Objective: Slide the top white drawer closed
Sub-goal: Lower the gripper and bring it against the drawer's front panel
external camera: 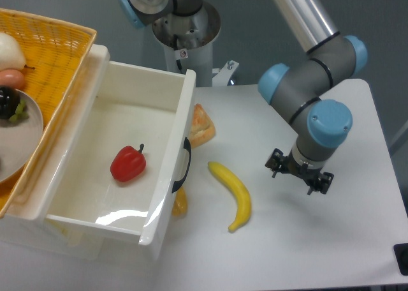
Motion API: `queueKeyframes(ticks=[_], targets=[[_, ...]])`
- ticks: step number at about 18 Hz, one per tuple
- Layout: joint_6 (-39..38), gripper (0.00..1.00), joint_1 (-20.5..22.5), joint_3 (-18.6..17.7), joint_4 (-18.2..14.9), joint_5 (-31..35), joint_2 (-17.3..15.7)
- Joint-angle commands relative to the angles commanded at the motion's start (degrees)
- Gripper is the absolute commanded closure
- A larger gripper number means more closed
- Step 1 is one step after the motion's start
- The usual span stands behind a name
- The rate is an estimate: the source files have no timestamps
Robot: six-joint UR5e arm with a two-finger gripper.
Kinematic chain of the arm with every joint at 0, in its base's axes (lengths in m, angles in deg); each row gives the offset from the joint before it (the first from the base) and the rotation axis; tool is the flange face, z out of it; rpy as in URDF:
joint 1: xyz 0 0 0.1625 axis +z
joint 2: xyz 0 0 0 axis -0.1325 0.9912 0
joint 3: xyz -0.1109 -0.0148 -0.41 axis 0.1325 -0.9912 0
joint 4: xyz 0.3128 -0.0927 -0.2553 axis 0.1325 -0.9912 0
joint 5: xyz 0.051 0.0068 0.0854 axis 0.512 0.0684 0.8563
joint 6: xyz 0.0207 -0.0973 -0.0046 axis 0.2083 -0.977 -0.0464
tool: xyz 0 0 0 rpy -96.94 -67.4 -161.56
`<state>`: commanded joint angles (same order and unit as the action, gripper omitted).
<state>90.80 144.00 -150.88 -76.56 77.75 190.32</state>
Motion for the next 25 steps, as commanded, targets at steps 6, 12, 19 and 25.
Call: queueKeyframes(ticks=[6,12,19,25], targets=[[-5.65,0.86,-1.66,-1.50,-4.12,-3.98,-3.00],[-5.74,1.00,-2.72,-1.59,-10.98,-14.26,-2.91],[-5.91,1.00,-4.66,-1.59,-15.82,-16.63,-3.09],[-5.83,1.00,-4.22,-1.41,-17.93,-18.92,-4.41]])
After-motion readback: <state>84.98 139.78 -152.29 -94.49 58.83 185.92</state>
